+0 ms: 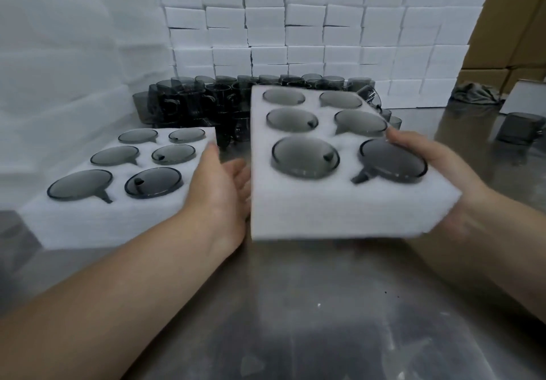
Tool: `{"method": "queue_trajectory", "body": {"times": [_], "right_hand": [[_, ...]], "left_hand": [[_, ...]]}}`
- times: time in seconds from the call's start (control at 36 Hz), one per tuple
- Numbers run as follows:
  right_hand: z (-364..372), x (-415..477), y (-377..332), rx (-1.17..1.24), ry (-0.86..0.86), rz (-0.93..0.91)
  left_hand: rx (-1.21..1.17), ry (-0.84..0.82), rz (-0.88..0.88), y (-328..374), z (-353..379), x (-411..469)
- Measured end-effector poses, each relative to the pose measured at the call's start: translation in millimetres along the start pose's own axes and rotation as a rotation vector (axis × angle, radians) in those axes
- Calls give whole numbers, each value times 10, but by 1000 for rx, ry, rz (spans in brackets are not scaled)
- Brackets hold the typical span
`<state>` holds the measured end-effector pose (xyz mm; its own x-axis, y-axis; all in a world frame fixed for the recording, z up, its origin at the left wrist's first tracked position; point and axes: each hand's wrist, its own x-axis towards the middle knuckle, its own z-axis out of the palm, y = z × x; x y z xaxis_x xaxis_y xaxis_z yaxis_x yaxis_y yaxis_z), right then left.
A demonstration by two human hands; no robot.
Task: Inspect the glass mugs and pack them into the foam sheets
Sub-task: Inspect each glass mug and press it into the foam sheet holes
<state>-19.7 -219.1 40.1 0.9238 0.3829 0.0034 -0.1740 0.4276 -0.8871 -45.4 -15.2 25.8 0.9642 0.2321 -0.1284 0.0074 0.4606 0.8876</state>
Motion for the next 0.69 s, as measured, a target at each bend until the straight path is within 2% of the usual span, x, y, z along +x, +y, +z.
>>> {"method": "queue_trajectory", "body": {"times": [0.06, 0.11, 0.17, 0.22, 0.28, 0.39, 0.56, 0.69], "right_hand": [[50, 11, -83, 30, 17, -55], [119, 35, -199, 56, 49, -80], [214, 83, -296, 65, 51, -81], [312, 183, -351, 38, 26, -84], [477, 285, -360, 1, 24, -68], [863, 542, -259, -108, 41, -8], [1485, 859, 58, -236, -4, 74], [1831, 1063, 344, -269, -26, 145]], "left_hand": [[80, -25, 40, -50, 32, 26], [285, -7, 96, -86, 73, 37], [649, -21, 198, -141, 80, 41], [1150, -142, 383, -230, 16, 34], [1437, -281, 489, -295, -42, 11], [1542, -364, 560, -304, -78, 24], [1662, -438, 559, -258, -81, -8], [1659, -426, 549, -174, -50, -112]]}}
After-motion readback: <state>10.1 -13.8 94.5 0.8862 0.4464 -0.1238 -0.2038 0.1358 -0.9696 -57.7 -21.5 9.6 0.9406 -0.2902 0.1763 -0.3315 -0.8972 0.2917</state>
